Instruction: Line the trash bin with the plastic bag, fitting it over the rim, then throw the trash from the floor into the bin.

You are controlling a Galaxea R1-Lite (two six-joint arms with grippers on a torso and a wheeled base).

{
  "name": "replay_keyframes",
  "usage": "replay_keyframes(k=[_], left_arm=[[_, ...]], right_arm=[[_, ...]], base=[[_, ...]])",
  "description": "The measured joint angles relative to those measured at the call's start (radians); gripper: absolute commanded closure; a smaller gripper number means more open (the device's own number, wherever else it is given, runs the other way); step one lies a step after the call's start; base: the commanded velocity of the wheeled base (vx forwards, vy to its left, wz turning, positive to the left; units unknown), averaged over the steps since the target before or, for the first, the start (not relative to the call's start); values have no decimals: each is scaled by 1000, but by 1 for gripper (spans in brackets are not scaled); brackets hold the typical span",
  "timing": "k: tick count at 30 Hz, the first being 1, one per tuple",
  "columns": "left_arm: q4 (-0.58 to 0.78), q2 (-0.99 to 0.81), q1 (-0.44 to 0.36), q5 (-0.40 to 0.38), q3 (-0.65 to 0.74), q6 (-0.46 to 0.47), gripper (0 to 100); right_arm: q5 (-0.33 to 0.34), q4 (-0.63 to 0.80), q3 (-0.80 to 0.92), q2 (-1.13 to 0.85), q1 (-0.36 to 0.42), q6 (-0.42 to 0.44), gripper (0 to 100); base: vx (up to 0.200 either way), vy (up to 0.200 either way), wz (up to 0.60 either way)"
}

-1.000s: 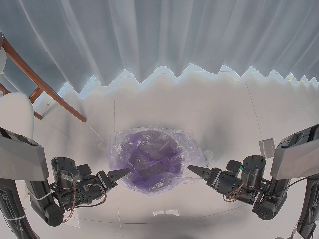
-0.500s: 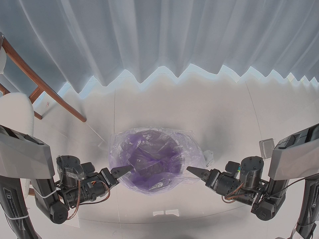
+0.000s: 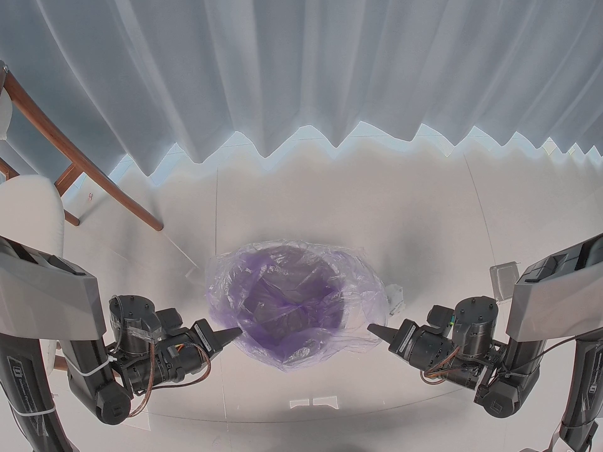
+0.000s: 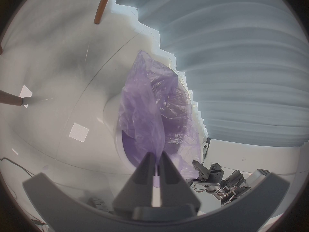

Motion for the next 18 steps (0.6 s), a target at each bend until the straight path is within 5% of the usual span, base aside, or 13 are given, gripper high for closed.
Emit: replay_keyframes(k=[18], left_arm=[[3,-43,21,56,101,83,100]], right_arm=[[-31,0,74,29,62,-58,100]], base=[[0,0,0]])
